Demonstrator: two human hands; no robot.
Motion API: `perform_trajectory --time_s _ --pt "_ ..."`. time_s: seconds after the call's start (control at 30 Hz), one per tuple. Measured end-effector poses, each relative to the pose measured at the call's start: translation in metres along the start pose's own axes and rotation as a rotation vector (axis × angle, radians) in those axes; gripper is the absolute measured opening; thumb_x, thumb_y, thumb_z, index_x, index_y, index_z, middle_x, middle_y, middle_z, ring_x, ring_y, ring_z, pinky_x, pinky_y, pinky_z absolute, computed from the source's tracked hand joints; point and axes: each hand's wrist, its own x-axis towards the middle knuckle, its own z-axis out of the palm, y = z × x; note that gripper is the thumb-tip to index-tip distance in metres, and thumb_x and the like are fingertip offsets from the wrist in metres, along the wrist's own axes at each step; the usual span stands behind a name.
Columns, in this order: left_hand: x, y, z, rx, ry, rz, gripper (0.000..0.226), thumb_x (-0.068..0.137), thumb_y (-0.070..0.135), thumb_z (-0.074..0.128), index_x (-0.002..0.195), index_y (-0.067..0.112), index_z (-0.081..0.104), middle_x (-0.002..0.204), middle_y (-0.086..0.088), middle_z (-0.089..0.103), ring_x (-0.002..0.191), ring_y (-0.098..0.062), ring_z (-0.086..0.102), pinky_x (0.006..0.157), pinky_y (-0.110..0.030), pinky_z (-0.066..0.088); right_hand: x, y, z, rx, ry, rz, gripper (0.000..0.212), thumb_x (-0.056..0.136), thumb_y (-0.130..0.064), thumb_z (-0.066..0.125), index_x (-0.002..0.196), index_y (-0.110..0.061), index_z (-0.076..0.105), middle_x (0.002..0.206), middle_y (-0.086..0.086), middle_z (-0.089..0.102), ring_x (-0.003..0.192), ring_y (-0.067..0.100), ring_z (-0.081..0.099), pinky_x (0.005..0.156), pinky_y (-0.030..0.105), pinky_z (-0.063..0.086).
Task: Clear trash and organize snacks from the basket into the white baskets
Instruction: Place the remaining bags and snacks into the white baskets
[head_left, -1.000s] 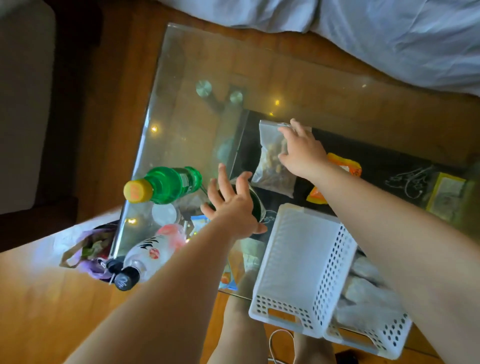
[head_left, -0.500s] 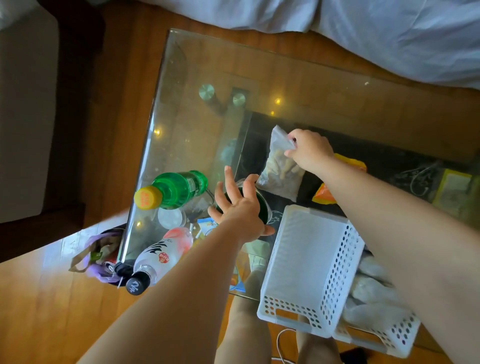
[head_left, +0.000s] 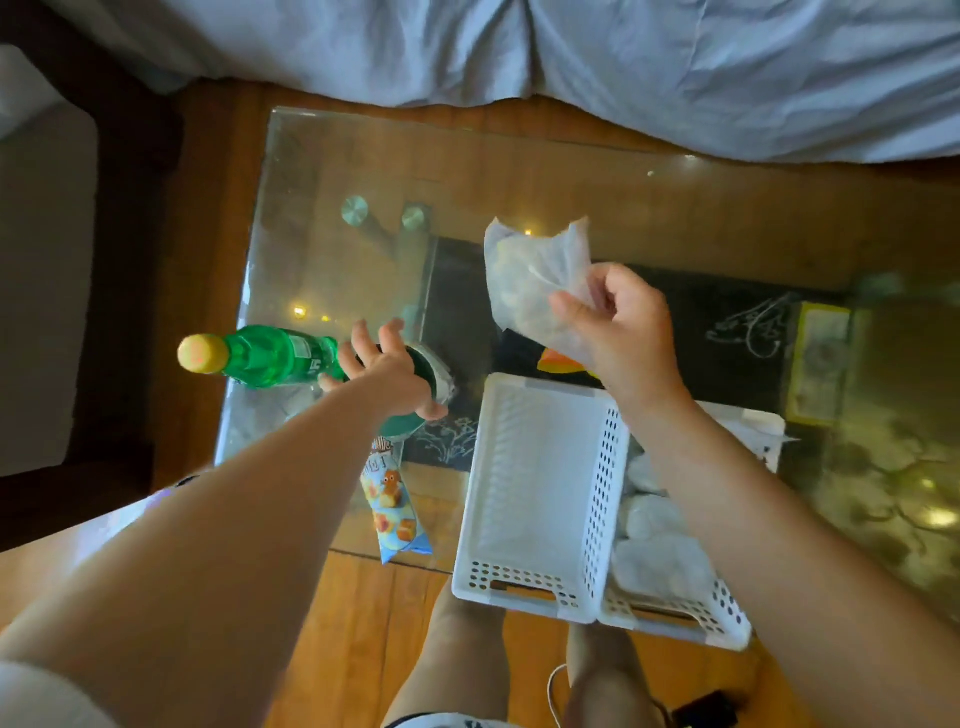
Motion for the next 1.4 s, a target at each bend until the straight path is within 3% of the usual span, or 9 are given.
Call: perform_trajectory --time_s 0.1,0.2,0.43,0.57,0.7,0.93,1.07,1.27,1.4 --pt "-0.026 0.020 0.010 -0.044 0.232 0.035 0.098 0.073 0.007 0.067 0.145 0.032 0.005 0.157 -0.004 -0.013 0.145 -0.029 -0.011 0.113 -0.057 0.000 -0.030 -0.006 -0.044 0.176 0.120 -0.011 0.007 0.079 -0.023 0.065 0.077 -0.025 0.058 0.075 -0.009 0.059 0.065 -0.004 0.054 0.056 0.009 0.044" --pt "-0.065 0.049 0.039 -0.080 0.362 0.276 0.088 0.076 0.000 0.057 0.145 0.030 0.011 0.158 -0.003 -0.009 0.145 -0.025 -0.009 0.114 -0.053 0.001 -0.065 0.002 -0.092 0.192 0.226 -0.023 0.006 0.077 -0.027 0.065 0.080 -0.027 0.059 0.078 -0.010 0.062 0.072 0.001 0.058 0.062 0.015 0.047" --pt "-0.163 0.108 0.127 0.052 0.360 0.808 0.064 0.090 0.032 0.053 0.143 0.031 0.018 0.158 0.002 -0.002 0.146 -0.023 -0.001 0.116 -0.047 0.002 -0.144 0.066 -0.200 0.057 0.426 0.082 0.007 0.078 -0.031 0.066 0.079 -0.029 0.060 0.073 -0.011 0.062 0.069 -0.003 0.057 0.058 0.013 0.048" --pt "-0.186 0.126 0.177 0.293 0.292 0.933 0.058 0.092 0.041 0.046 0.141 0.037 0.016 0.159 0.006 -0.005 0.147 -0.022 -0.003 0.115 -0.047 -0.008 -0.163 0.126 -0.231 -0.159 0.429 0.169 0.016 0.078 -0.025 0.067 0.077 -0.013 0.056 0.063 -0.005 0.050 0.056 -0.003 0.048 0.048 0.005 0.036" --pt "-0.183 0.136 0.211 0.627 0.289 1.039 0.070 0.091 0.039 0.054 0.145 0.038 0.010 0.159 0.003 -0.008 0.147 -0.026 -0.007 0.113 -0.052 -0.009 -0.171 0.190 -0.238 -0.290 0.409 0.426 0.019 0.076 -0.025 0.072 0.080 -0.017 0.055 0.076 -0.002 0.057 0.070 0.009 0.054 0.051 0.013 0.037" --pt "-0.173 0.159 0.231 0.991 0.263 1.101 0.073 0.086 0.039 0.062 0.144 0.037 0.018 0.159 -0.002 -0.009 0.145 -0.033 -0.011 0.113 -0.059 -0.004 -0.187 0.224 -0.230 -0.275 0.261 0.460 0.026 0.069 -0.042 0.076 0.072 -0.026 0.056 0.066 -0.018 0.054 0.060 0.001 0.054 0.044 0.006 0.034" --pt "-0.172 0.159 0.233 0.995 0.258 1.022 0.064 0.088 0.043 0.055 0.143 0.036 0.023 0.160 -0.002 -0.008 0.145 -0.033 -0.011 0.111 -0.057 -0.011 -0.192 0.235 -0.263 -0.069 0.537 0.563 0.026 0.080 -0.030 0.069 0.097 -0.010 0.066 0.084 0.001 0.063 0.081 0.019 0.062 0.056 0.015 0.040" --pt "-0.175 0.159 0.236 1.069 0.272 1.002 0.061 0.089 0.045 0.053 0.142 0.030 0.027 0.159 -0.006 -0.008 0.145 -0.034 -0.011 0.110 -0.058 -0.012 -0.200 0.220 -0.274 -0.157 0.347 0.335 0.014 0.078 -0.029 0.071 0.085 -0.020 0.065 0.077 -0.005 0.063 0.072 0.011 0.059 0.059 0.018 0.042" --pt "-0.177 0.165 0.240 1.122 0.267 1.033 0.062 0.087 0.046 0.057 0.141 0.031 0.030 0.160 -0.006 -0.006 0.145 -0.035 -0.010 0.110 -0.059 -0.010 -0.201 0.227 -0.282 -0.354 0.450 0.333 0.027 0.079 -0.030 0.070 0.097 -0.010 0.066 0.084 -0.003 0.061 0.077 0.017 0.060 0.061 0.019 0.043"
